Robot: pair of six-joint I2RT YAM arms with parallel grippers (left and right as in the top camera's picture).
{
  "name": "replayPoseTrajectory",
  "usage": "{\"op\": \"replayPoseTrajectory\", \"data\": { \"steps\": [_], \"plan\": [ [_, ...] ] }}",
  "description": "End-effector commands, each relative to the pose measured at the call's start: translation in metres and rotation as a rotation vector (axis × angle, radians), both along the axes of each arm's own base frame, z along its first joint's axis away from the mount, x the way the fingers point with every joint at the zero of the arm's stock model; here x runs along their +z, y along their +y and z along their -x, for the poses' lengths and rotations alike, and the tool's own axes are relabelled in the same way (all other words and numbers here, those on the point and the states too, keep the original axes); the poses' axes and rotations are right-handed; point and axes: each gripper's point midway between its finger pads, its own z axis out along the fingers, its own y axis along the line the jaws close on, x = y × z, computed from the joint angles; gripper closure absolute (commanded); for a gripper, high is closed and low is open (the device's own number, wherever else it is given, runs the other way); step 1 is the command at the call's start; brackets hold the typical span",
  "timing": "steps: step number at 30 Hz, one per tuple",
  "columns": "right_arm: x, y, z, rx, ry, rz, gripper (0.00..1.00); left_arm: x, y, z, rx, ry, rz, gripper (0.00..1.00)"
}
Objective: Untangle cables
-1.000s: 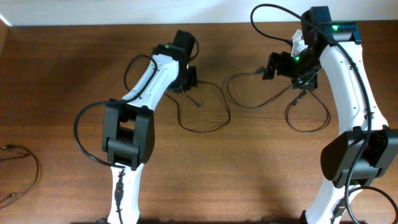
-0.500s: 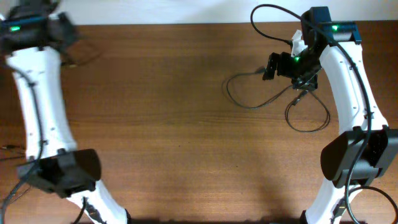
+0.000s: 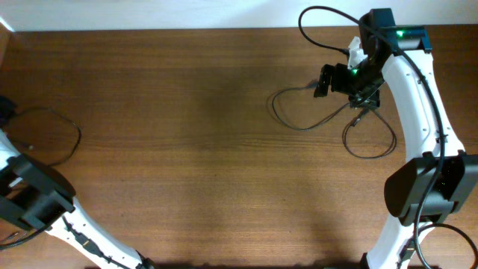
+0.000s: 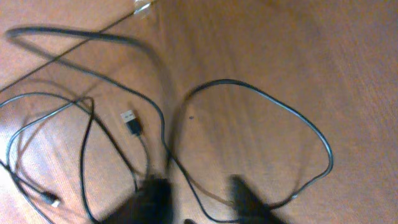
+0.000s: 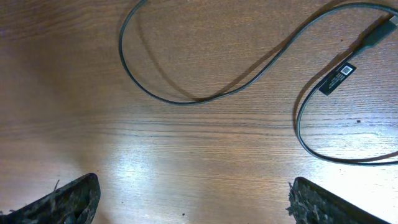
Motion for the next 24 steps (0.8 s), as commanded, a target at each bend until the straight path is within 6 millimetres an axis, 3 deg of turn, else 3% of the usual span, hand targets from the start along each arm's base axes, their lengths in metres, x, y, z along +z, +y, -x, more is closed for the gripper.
{"op": "replayPoseTrajectory", "data": {
  "steps": [1, 5, 7, 9, 11, 13, 15, 16, 19, 21, 24],
  "plan": [
    [0.008, 0.001, 0.003, 0.015, -0.024, 0.009, 0.02, -0.004, 0.004, 0.011, 0.016, 0.026, 0.013, 0.01],
    [0.008, 0.001, 0.003, 0.016, -0.024, 0.009, 0.02, 0.01, -0.003, 0.01, -0.004, 0.01, 0.029, 0.01],
    [0.008, 0.001, 0.003, 0.015, -0.023, 0.009, 0.02, 0.039, -0.024, -0.032, -0.286, -0.163, 0.085, 0.0],
    [0.008, 0.001, 0.003, 0.015, -0.022, 0.009, 0.02, 0.064, -0.046, -0.061, -0.478, -0.325, 0.126, 0.0],
    [0.008, 0.001, 0.004, 0.016, -0.021, 0.01, 0.02, 0.102, -0.074, -0.08, -0.661, -0.473, 0.141, 0.1],
    [0.008, 0.001, 0.003, 0.016, -0.024, 0.009, 0.02, 0.142, -0.098, -0.077, -0.705, -0.507, 0.102, 0.13],
    [0.009, 0.001, 0.002, 0.015, -0.03, 0.009, 0.02, 0.184, -0.138, -0.074, -0.786, -0.536, 0.056, 0.13],
    [0.009, 0.001, 0.001, 0.016, -0.034, 0.009, 0.02, 0.204, -0.175, -0.076, -0.857, -0.554, 0.044, 0.12],
    [0.009, 0.001, 0.001, 0.014, -0.034, 0.009, 0.02, 0.205, -0.26, -0.096, -1.027, -0.541, 0.112, 0.1],
    [0.009, -0.001, 0.0, 0.01, -0.035, 0.01, 0.02, 0.186, -0.319, -0.113, -1.146, -0.503, 0.19, 0.09],
    [0.008, -0.025, -0.003, -0.045, -0.033, 0.034, 0.02, 0.146, -0.401, -0.127, -1.297, -0.416, 0.311, 0.09]
  ]
}}
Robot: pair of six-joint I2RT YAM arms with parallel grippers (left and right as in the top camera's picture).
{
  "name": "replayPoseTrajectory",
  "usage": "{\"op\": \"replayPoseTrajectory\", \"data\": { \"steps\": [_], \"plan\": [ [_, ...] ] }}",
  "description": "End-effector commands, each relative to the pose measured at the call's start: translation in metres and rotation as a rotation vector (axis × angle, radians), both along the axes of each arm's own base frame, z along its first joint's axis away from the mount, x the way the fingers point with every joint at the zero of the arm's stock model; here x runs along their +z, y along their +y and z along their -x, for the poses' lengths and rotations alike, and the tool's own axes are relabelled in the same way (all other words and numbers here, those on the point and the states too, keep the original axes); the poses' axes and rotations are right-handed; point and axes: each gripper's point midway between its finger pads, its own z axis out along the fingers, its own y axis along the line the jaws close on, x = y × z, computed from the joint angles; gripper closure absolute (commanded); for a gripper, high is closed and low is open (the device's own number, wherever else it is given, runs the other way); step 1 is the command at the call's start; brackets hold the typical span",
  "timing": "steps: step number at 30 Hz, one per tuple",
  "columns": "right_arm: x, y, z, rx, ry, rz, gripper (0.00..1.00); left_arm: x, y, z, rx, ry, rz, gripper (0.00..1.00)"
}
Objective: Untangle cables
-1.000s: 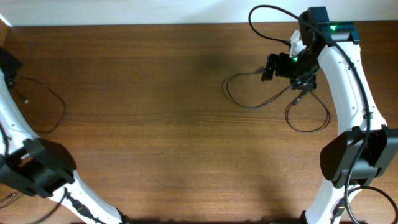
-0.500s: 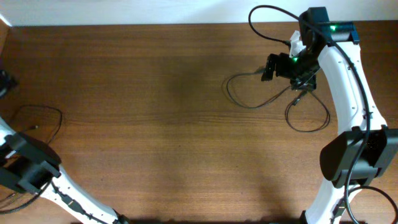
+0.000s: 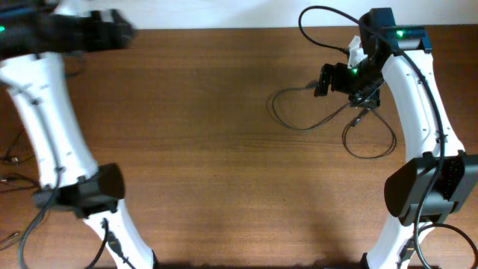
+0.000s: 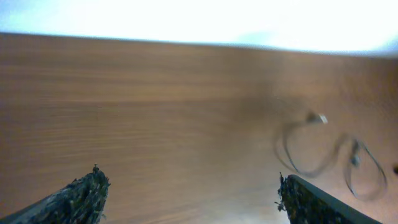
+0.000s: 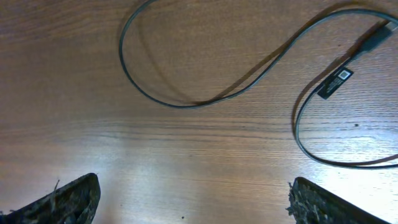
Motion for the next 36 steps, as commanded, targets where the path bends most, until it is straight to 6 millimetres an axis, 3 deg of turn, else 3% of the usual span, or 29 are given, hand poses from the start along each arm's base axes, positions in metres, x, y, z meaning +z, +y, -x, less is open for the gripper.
{"op": "replayPoseTrajectory", "data": {
  "steps": [1, 6, 7, 10, 14, 18, 20, 23, 26, 27, 28, 29, 31, 32, 35, 36],
  "plan": [
    [0.008, -0.038, 0.0, -0.081, -0.018, 0.023, 0.03, -0.065, -0.092, -0.015, -0.207, 0.161, 0.023, 0.09],
    [0.008, -0.114, 0.003, -0.263, -0.012, 0.019, 0.01, -0.156, -0.208, -0.003, -0.316, 0.413, 0.02, 0.1],
    [0.007, -0.132, 0.008, -0.308, -0.003, 0.019, 0.01, -0.18, -0.24, 0.003, -0.345, 0.463, 0.019, 0.11],
    [0.007, -0.147, 0.015, -0.346, 0.014, 0.017, 0.01, -0.222, -0.289, 0.012, -0.354, 0.528, -0.003, 0.1],
    [0.006, -0.146, 0.015, -0.341, 0.014, 0.02, 0.01, -0.269, -0.327, 0.017, -0.314, 0.555, -0.08, 0.09],
    [0.006, -0.145, 0.016, -0.341, 0.018, 0.019, 0.01, -0.305, -0.347, 0.025, -0.349, 0.589, -0.104, 0.25],
    [0.006, -0.145, 0.016, -0.34, 0.022, 0.019, 0.01, -0.33, -0.348, 0.031, -0.34, 0.633, -0.123, 0.3],
    [0.006, -0.145, 0.017, -0.333, 0.023, 0.02, 0.01, -0.338, -0.35, 0.028, -0.335, 0.632, -0.121, 0.37],
    [0.006, -0.145, 0.018, -0.333, 0.026, 0.019, 0.01, -0.341, -0.352, 0.018, -0.33, 0.591, -0.124, 0.61],
    [0.006, -0.145, 0.018, -0.333, 0.026, 0.02, 0.01, -0.343, -0.353, 0.017, -0.33, 0.588, -0.123, 0.73],
    [0.006, -0.145, 0.018, -0.333, 0.026, 0.02, 0.01, -0.346, -0.35, 0.015, -0.32, 0.581, -0.141, 0.95],
    [0.006, -0.145, 0.018, -0.324, 0.024, 0.021, 0.01, -0.348, -0.343, 0.011, -0.3, 0.569, -0.18, 1.0],
    [0.006, -0.144, 0.018, -0.319, 0.026, 0.022, 0.01, -0.346, -0.314, -0.001, -0.218, 0.53, -0.309, 1.0],
    [0.006, -0.144, 0.019, -0.319, 0.027, 0.022, 0.01, -0.331, -0.28, -0.013, -0.139, 0.502, -0.402, 1.0],
    [0.006, -0.145, 0.018, -0.319, 0.025, 0.022, 0.01, -0.275, -0.211, -0.032, 0.0, 0.442, -0.503, 1.0],
    [0.006, -0.144, 0.018, -0.319, 0.026, 0.022, 0.01, -0.259, -0.198, -0.034, -0.032, 0.421, -0.522, 1.0]
  ]
}}
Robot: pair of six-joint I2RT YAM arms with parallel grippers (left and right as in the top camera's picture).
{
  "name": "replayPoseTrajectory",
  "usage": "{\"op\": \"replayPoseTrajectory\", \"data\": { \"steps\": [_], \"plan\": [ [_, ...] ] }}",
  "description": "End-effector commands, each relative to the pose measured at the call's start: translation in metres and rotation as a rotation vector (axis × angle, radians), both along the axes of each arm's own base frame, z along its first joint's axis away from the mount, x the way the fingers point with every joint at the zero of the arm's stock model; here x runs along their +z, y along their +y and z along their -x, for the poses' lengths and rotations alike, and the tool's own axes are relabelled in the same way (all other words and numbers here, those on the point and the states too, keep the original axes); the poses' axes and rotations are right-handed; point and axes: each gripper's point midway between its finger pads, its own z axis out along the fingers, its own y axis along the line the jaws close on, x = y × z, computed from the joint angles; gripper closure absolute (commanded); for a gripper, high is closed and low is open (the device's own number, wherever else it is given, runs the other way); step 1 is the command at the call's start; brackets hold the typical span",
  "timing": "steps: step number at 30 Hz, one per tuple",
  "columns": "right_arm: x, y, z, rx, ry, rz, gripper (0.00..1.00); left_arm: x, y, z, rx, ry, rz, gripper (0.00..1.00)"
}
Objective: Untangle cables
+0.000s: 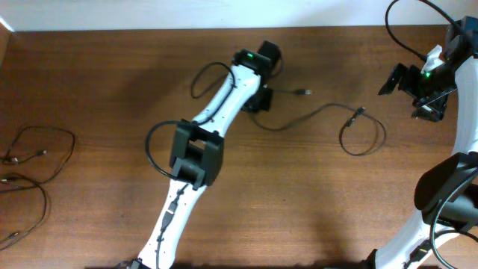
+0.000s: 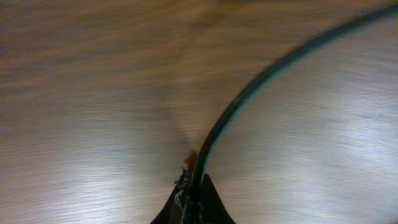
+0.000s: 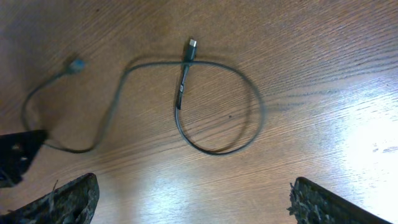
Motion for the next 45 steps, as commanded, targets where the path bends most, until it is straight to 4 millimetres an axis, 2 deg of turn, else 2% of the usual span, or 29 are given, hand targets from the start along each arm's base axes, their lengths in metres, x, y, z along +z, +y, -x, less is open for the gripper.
{"op": "replayPoseTrajectory", "data": {
  "steps": [1, 2, 5, 6, 8, 9, 11, 13, 14, 15, 17, 19, 20, 22, 23, 24, 25, 28, 32, 34, 36, 38, 40, 42, 44, 45],
  "plan": [
    [0.008, 0.001, 0.003, 0.016, -0.016, 0.019, 0.01, 0.092, 0.084, -0.034, -0.04, -0.175, -0.142, 1.0],
    [0.008, 0.001, 0.003, 0.016, -0.016, 0.019, 0.01, 0.103, 0.096, -0.032, -0.127, -0.17, -0.163, 1.0],
    [0.008, 0.001, 0.003, 0.016, -0.015, 0.019, 0.01, 0.116, 0.113, -0.022, -0.314, -0.119, -0.203, 1.0],
    [0.008, 0.001, 0.003, 0.016, -0.016, 0.019, 0.01, 0.116, 0.103, -0.013, -0.416, -0.089, -0.158, 1.0],
    [0.008, 0.001, 0.003, 0.016, -0.016, 0.019, 0.01, 0.116, 0.056, 0.001, -0.532, -0.078, 0.078, 1.0],
    [0.008, 0.001, 0.003, 0.016, -0.016, 0.019, 0.01, 0.122, 0.019, 0.007, -0.573, -0.095, 0.247, 1.0],
    [0.008, 0.001, 0.004, 0.016, -0.015, 0.018, 0.01, 0.136, -0.031, 0.013, -0.633, -0.144, 0.436, 1.0],
    [0.008, 0.002, 0.004, 0.016, -0.013, 0.018, 0.01, 0.147, -0.075, 0.01, -0.554, -0.195, 0.53, 0.98],
    [0.008, 0.002, 0.004, 0.016, -0.012, 0.017, 0.01, 0.152, -0.095, 0.011, -0.528, -0.215, 0.557, 0.92],
    [0.008, 0.002, 0.004, 0.016, -0.011, 0.017, 0.01, 0.155, -0.116, 0.016, -0.563, -0.241, 0.571, 0.92],
    [0.008, 0.002, 0.004, 0.016, -0.011, 0.017, 0.01, 0.146, -0.14, 0.025, -0.552, -0.278, 0.468, 0.88],
    [0.008, 0.002, 0.005, 0.019, -0.011, 0.018, 0.01, 0.126, -0.162, 0.037, -0.571, -0.298, 0.359, 0.76],
    [0.008, 0.002, 0.005, 0.019, -0.009, 0.017, 0.01, 0.117, -0.176, 0.045, -0.596, -0.295, 0.353, 0.76],
    [0.008, 0.002, 0.005, 0.019, -0.007, 0.017, 0.01, 0.102, -0.192, 0.053, -0.574, -0.276, 0.368, 0.74],
    [0.007, 0.002, 0.007, 0.026, -0.004, 0.016, 0.01, 0.087, -0.201, 0.054, -0.532, -0.258, 0.381, 0.68],
    [0.007, 0.003, 0.007, 0.04, -0.004, 0.018, 0.01, 0.08, -0.204, 0.053, -0.515, -0.252, 0.384, 0.57],
    [0.007, 0.003, 0.009, 0.045, 0.004, 0.017, 0.01, 0.071, -0.205, 0.051, -0.505, -0.246, 0.383, 0.52],
    [0.007, 0.003, 0.01, 0.045, 0.005, 0.017, 0.01, 0.049, -0.204, 0.044, -0.494, -0.234, 0.374, 0.44],
    [0.007, 0.003, 0.009, 0.045, 0.004, 0.017, 0.01, 0.047, -0.195, 0.028, -0.467, -0.284, 0.327, 0.37],
    [0.007, 0.003, 0.009, 0.044, 0.005, 0.02, 0.01, 0.047, -0.176, 0.012, -0.426, -0.342, 0.212, 0.37],
    [0.007, 0.002, 0.009, 0.044, 0.003, 0.024, 0.01, 0.06, -0.159, -0.001, -0.389, -0.4, 0.127, 0.34],
    [0.007, 0.002, 0.009, 0.044, 0.002, 0.024, 0.01, 0.063, -0.139, -0.01, -0.363, -0.425, 0.031, 0.31],
    [0.007, 0.002, 0.009, 0.044, 0.002, 0.024, 0.01, 0.06, -0.107, -0.022, -0.321, -0.45, -0.118, 0.31],
    [0.007, 0.002, 0.009, 0.044, 0.003, 0.024, 0.01, 0.066, -0.082, -0.034, -0.278, -0.491, -0.235, 0.3],
    [0.007, 0.002, 0.009, 0.044, 0.003, 0.024, 0.01, 0.064, -0.069, -0.034, -0.268, -0.468, -0.265, 0.31],
    [0.007, 0.002, 0.009, 0.044, 0.003, 0.024, 0.01, 0.055, -0.063, -0.026, -0.281, -0.408, -0.261, 0.32]
  ]
}}
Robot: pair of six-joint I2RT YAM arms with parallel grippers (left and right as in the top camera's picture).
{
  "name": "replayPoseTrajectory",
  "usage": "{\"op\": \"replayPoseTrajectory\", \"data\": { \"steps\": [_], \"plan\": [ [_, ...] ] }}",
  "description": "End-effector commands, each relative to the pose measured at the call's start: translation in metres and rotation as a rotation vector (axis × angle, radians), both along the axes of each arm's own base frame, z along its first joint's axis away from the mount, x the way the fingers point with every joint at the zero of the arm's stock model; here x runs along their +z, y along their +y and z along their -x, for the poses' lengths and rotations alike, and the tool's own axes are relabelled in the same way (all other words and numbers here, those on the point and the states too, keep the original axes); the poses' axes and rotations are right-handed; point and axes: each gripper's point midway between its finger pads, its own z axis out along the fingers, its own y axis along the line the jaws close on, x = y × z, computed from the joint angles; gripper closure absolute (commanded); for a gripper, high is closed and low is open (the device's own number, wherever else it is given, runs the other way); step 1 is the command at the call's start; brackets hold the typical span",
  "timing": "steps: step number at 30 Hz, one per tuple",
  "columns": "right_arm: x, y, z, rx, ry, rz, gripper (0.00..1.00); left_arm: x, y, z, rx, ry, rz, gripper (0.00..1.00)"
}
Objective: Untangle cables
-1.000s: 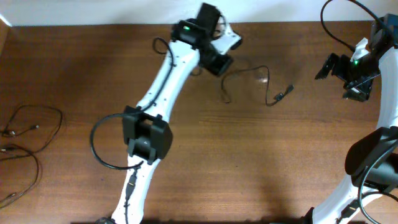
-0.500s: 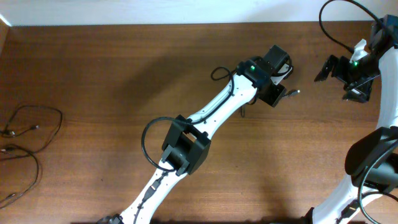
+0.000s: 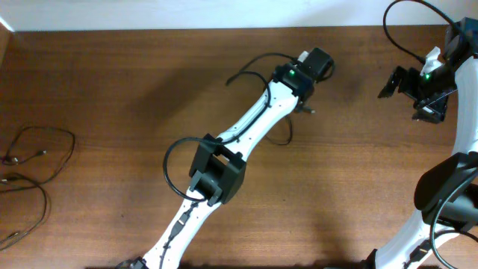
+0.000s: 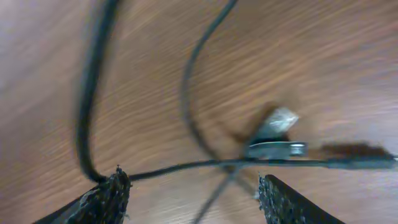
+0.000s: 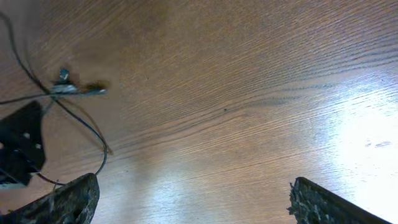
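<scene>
A thin dark cable (image 3: 287,131) lies bunched on the wooden table under my left arm, one plug (image 3: 308,112) poking out beside it. In the left wrist view the cable (image 4: 186,167) runs blurred across the gap between the fingers, with two metal plugs (image 4: 275,132) just beyond. My left gripper (image 3: 298,101) (image 4: 193,190) stands open over it, low to the table. At the far right, my right gripper (image 3: 403,81) (image 5: 193,196) is open with nothing between its fingers. Its view shows the plugs (image 5: 73,87) and the left gripper (image 5: 22,146) at the left.
More thin cables (image 3: 41,153) lie in loose loops at the table's left edge. The table's back edge (image 3: 149,30) meets a white wall. My right arm's own black lead (image 3: 396,33) arcs above the back right corner.
My left gripper was shut on the cable near the table's centre back; it now stands farther right, open. The cable, then stretched out to a loop at the right, is bunched under it.
First my left gripper was at the left edge over the loose cables and my right hung open over the cable at back right. Then the left arm was at back left. Then it was shut on the cable, right gripper withdrawn far right. Now the left is open.
</scene>
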Motion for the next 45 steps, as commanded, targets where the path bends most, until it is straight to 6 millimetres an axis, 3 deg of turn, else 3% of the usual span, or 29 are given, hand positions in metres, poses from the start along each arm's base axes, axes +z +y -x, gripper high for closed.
{"op": "replayPoseTrajectory", "data": {
  "steps": [1, 7, 10, 14, 17, 20, 22, 24, 26, 28, 30, 32, 33, 36, 39, 41, 42, 43, 44, 45],
  "plan": [
    [0.008, 0.002, 0.003, 0.015, -0.018, 0.016, 0.01, -0.011, 0.03, 0.003, 0.031, 0.064, -0.08, 0.32],
    [0.008, 0.002, 0.003, 0.016, -0.018, 0.016, 0.01, -0.025, 0.032, 0.028, 0.006, 0.213, -0.053, 0.34],
    [0.008, 0.002, 0.003, 0.016, -0.018, 0.016, 0.01, -0.024, 0.026, 0.021, -0.04, 0.192, -0.042, 0.36],
    [0.008, 0.002, 0.004, 0.016, -0.014, 0.015, 0.01, -0.037, 0.008, 0.011, -0.306, 0.187, -0.092, 0.37],
    [0.008, 0.002, 0.004, 0.016, -0.014, 0.015, 0.01, -0.068, 0.016, 0.011, -0.372, 0.237, -0.151, 0.4],
    [0.008, 0.002, 0.004, 0.023, -0.016, 0.016, 0.01, -0.082, 0.027, 0.008, -0.353, 0.265, -0.157, 0.42],
    [0.008, 0.002, 0.003, 0.023, -0.016, 0.016, 0.01, -0.086, 0.022, 0.013, -0.366, 0.293, -0.117, 0.43],
    [0.008, 0.002, 0.003, 0.023, -0.019, 0.017, 0.01, -0.094, 0.012, 0.022, -0.395, 0.339, -0.049, 0.5],
    [0.008, 0.002, 0.003, 0.023, -0.02, 0.018, 0.01, -0.101, 0.003, 0.035, -0.42, 0.396, 0.014, 0.69],
    [0.008, 0.002, 0.003, 0.023, -0.02, 0.018, 0.01, -0.101, -0.004, 0.041, -0.438, 0.423, 0.062, 0.75],
    [0.008, 0.002, 0.003, 0.023, -0.02, 0.018, 0.01, -0.101, -0.006, 0.043, -0.443, 0.429, 0.075, 0.98],
    [0.008, 0.002, 0.003, 0.023, -0.02, 0.018, 0.01, -0.097, -0.003, 0.038, -0.402, 0.418, 0.079, 1.0],
    [0.008, 0.002, 0.003, 0.023, -0.02, 0.017, 0.01, -0.09, 0.001, 0.032, -0.367, 0.404, 0.084, 1.0],
    [0.008, 0.002, 0.003, 0.023, -0.02, 0.017, 0.01, -0.005, 0.035, -0.009, -0.166, 0.273, 0.206, 1.0],
    [0.008, 0.002, 0.003, 0.023, -0.02, 0.017, 0.01, 0.076, 0.07, -0.031, -0.101, 0.118, 0.286, 1.0],
    [0.008, 0.002, 0.003, 0.023, -0.02, 0.017, 0.01, 0.137, 0.114, -0.043, -0.034, -0.001, 0.319, 1.0],
    [0.008, 0.002, 0.003, 0.023, -0.02, 0.017, 0.01, 0.156, 0.13, -0.046, -0.011, -0.037, 0.33, 1.0],
    [0.008, 0.002, 0.003, 0.023, -0.02, 0.017, 0.01, 0.177, 0.159, -0.053, 0.036, -0.088, 0.337, 1.0],
    [0.008, 0.002, 0.003, 0.023, -0.02, 0.017, 0.01, 0.186, 0.18, -0.058, 0.072, -0.118, 0.336, 1.0],
    [0.008, 0.002, 0.003, 0.023, -0.019, 0.017, 0.01, 0.196, 0.213, -0.065, 0.13, -0.151, 0.337, 1.0]
  ]
}}
